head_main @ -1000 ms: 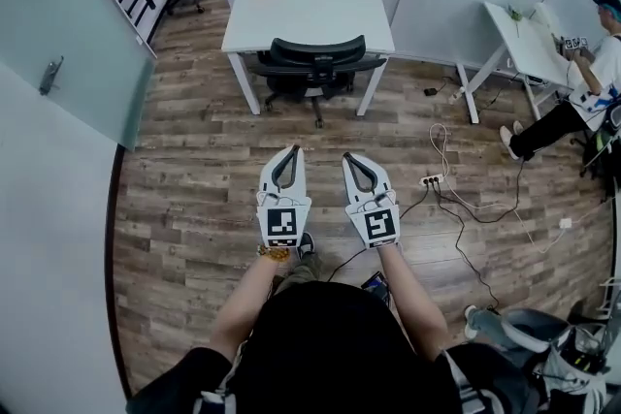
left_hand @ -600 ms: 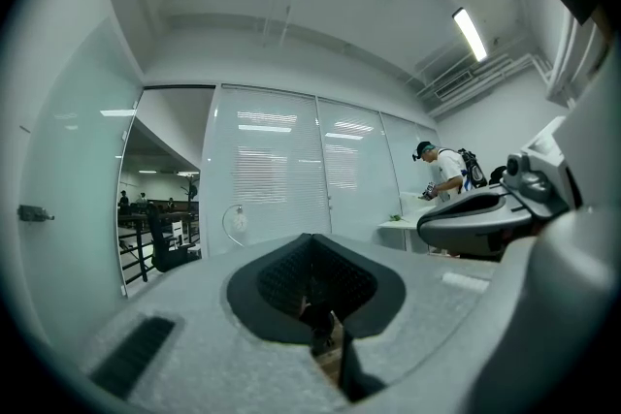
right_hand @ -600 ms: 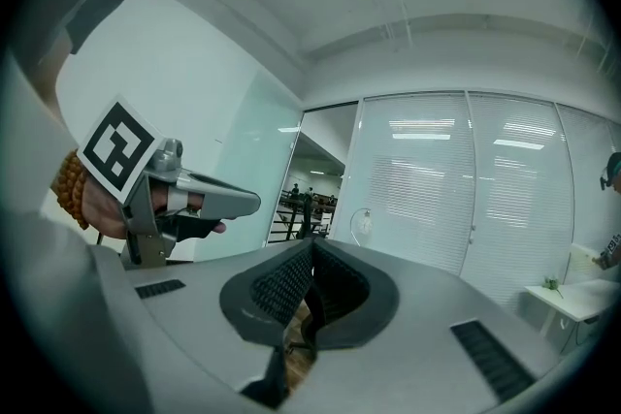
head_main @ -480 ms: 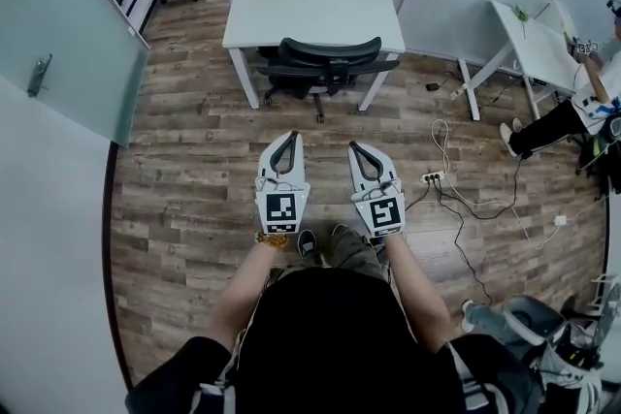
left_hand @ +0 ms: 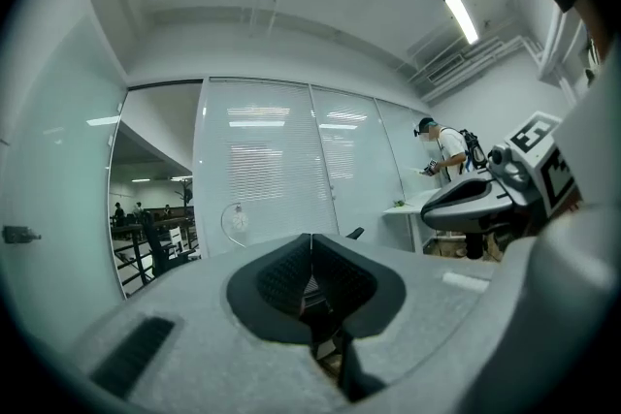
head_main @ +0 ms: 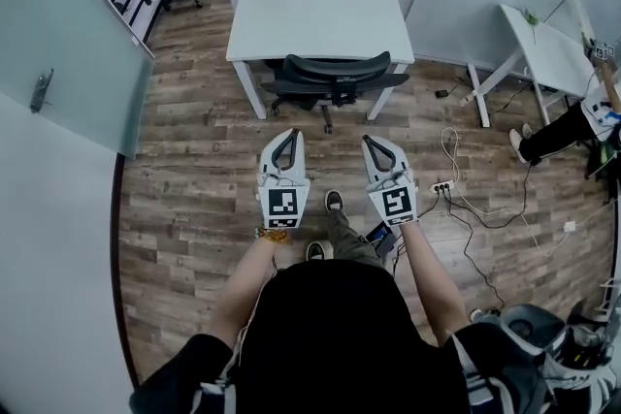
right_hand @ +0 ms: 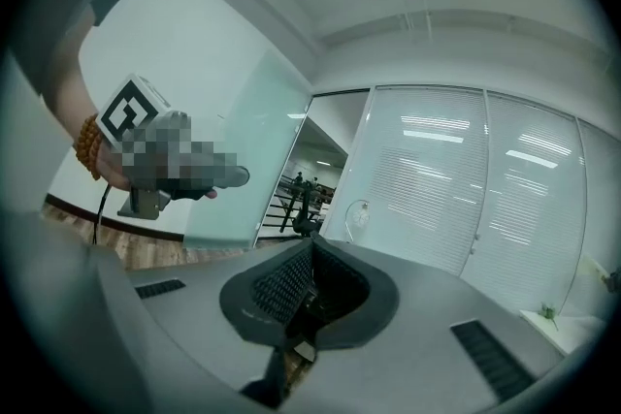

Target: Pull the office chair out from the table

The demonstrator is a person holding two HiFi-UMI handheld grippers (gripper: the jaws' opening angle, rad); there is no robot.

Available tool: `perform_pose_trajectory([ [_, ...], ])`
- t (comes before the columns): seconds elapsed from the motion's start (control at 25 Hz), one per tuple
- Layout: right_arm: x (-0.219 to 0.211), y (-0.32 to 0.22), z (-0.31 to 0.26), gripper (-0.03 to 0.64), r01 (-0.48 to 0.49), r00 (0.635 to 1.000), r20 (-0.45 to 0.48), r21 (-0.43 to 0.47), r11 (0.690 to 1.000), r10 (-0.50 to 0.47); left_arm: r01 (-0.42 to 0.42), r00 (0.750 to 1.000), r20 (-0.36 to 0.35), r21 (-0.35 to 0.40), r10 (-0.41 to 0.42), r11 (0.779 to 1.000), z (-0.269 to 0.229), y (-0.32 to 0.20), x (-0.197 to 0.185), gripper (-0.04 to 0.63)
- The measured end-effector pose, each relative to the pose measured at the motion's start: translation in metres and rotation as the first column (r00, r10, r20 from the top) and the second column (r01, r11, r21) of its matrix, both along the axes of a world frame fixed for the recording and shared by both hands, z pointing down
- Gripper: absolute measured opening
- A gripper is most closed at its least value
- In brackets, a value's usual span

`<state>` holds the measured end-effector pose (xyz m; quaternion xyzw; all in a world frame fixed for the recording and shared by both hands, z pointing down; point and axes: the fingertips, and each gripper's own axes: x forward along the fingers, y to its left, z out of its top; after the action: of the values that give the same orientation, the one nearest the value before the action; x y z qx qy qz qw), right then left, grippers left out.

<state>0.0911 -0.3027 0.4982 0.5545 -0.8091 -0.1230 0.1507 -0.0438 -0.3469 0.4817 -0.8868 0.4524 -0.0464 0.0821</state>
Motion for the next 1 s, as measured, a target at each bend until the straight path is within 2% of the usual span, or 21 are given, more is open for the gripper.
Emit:
perform_pose_trajectory([
  [0.28, 0.038, -0.060, 0.030, 0.008, 0.049, 0.979, -0.196, -0.030, 0.998, -0.054, -0.053, 0.983, 0.175, 0.037, 0.045, 0.998, 0.034, -0.055, 0.011, 0.020],
  [0.44, 0.059, -0.091, 0.042, 0.009, 0.081, 0.948, -0.304, -0.056, 0.995, -0.094, -0.082, 0.945, 0.321, 0.060, 0.059, 0.995, 0.056, -0.086, 0.015, 0.021],
  [0.56, 0.078, -0.114, 0.060, 0.009, 0.102, 0.922, -0.363, -0.104, 0.989, -0.133, -0.109, 0.910, 0.404, 0.016, 0.093, 0.994, 0.080, -0.106, 0.020, 0.023],
  [0.68, 0.093, -0.134, 0.080, 0.011, 0.127, 0.885, -0.428, -0.157, 0.980, -0.183, -0.128, 0.865, 0.487, -0.022, 0.122, 0.992, 0.105, -0.124, 0.022, 0.023],
  [0.76, 0.101, -0.145, 0.096, 0.014, 0.147, 0.850, -0.476, -0.198, 0.969, -0.227, -0.148, 0.820, 0.554, -0.042, 0.147, 0.988, 0.123, -0.135, 0.022, 0.026],
  [0.88, 0.113, -0.159, 0.119, 0.074, 0.168, 0.798, -0.530, -0.264, 0.950, -0.288, -0.176, 0.746, 0.638, -0.085, 0.189, 0.981, 0.150, -0.149, 0.022, 0.066],
  [1.0, 0.125, -0.169, 0.137, 0.091, 0.172, 0.754, -0.568, -0.315, 0.933, -0.331, -0.177, 0.699, 0.682, -0.128, 0.216, 0.976, 0.169, -0.164, 0.020, 0.100],
])
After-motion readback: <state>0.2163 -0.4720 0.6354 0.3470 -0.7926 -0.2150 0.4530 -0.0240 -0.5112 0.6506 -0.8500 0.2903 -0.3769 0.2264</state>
